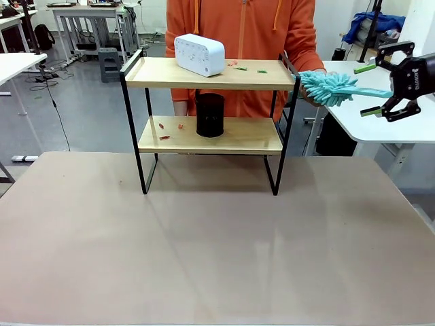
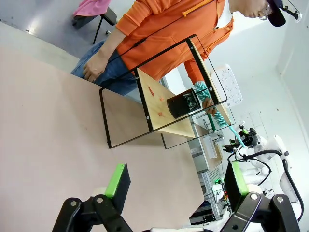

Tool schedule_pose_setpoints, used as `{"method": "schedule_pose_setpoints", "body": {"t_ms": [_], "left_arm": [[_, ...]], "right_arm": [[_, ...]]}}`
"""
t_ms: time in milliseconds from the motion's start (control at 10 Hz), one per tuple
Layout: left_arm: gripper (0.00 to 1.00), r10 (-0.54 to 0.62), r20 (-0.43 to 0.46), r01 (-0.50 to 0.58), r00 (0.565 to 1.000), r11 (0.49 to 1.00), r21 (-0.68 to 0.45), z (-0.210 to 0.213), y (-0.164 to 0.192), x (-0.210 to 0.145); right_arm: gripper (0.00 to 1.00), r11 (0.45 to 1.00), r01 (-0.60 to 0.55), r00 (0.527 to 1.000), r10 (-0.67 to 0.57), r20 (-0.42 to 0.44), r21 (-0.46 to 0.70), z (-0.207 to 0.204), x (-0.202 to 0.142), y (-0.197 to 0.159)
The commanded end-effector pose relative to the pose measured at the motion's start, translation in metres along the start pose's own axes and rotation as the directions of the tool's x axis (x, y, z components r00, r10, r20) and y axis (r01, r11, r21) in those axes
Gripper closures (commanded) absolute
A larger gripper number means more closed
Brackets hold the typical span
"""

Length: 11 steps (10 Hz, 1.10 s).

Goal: Clean the shelf.
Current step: Pick up the Duster from the human.

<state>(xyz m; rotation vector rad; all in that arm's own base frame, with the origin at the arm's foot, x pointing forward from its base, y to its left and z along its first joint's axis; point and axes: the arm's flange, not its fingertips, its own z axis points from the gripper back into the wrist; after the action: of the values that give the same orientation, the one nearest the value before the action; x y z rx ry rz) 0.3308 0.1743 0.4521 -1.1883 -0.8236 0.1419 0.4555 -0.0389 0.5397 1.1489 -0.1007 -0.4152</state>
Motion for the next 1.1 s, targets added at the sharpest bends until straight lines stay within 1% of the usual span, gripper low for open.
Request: {"method": "schedule_pose_setpoints", "body": {"t_ms": [0, 100, 200, 300, 400, 500, 600, 1000], "left_arm": [[0.0, -0.024, 0.018, 0.024, 1.0, 1.0, -0.019, -0.001, 0.0, 0.001], [0.0, -0.024, 0.018, 0.024, 1.0, 1.0, -0.019, -0.001, 0.0, 0.001], [0.0, -0.024, 0.018, 0.024, 1.0, 1.0, -0.019, -0.001, 0.0, 0.001], [0.0, -0.024, 0.018, 0.024, 1.0, 1.0, -0.019, -0.001, 0.0, 0.001], [0.0, -0.024, 0.018, 0.024, 1.0, 1.0, -0.019, -0.001, 0.0, 0.001], [0.0, -0.024, 0.018, 0.024, 1.0, 1.0, -0.019, -0.001, 0.0, 0.001], [0.0, -0.024, 0.018, 0.024, 1.0, 1.0, -0.019, -0.001, 0.0, 0.001], [0.0, -0.024, 0.018, 0.024, 1.0, 1.0, -0.019, -0.001, 0.0, 0.001]], "right_arm": [[0.28, 1.0, -0.004, 1.0, 0.003, 0.025, 0.02, -0.005, 0.002, 0.002], [0.6, 0.999, -0.002, 1.0, 0.001, 0.024, 0.036, -0.005, 0.002, 0.002], [0.88, 0.999, -0.003, 1.0, 0.001, 0.03, 0.042, -0.006, 0.003, 0.002], [1.0, 0.999, -0.001, 0.999, 0.0, 0.038, 0.04, -0.005, 0.004, 0.001], [0.76, 0.999, -0.001, 0.999, -0.001, 0.048, 0.047, -0.005, 0.005, -0.001], [1.0, 0.999, 0.002, 0.999, -0.004, 0.049, 0.046, -0.004, 0.006, -0.004], [1.0, 0.999, 0.007, 0.998, -0.009, 0.058, 0.044, -0.003, 0.008, -0.006], [1.0, 0.999, -0.001, 0.999, -0.001, 0.051, 0.043, -0.001, 0.01, -0.011]]}}
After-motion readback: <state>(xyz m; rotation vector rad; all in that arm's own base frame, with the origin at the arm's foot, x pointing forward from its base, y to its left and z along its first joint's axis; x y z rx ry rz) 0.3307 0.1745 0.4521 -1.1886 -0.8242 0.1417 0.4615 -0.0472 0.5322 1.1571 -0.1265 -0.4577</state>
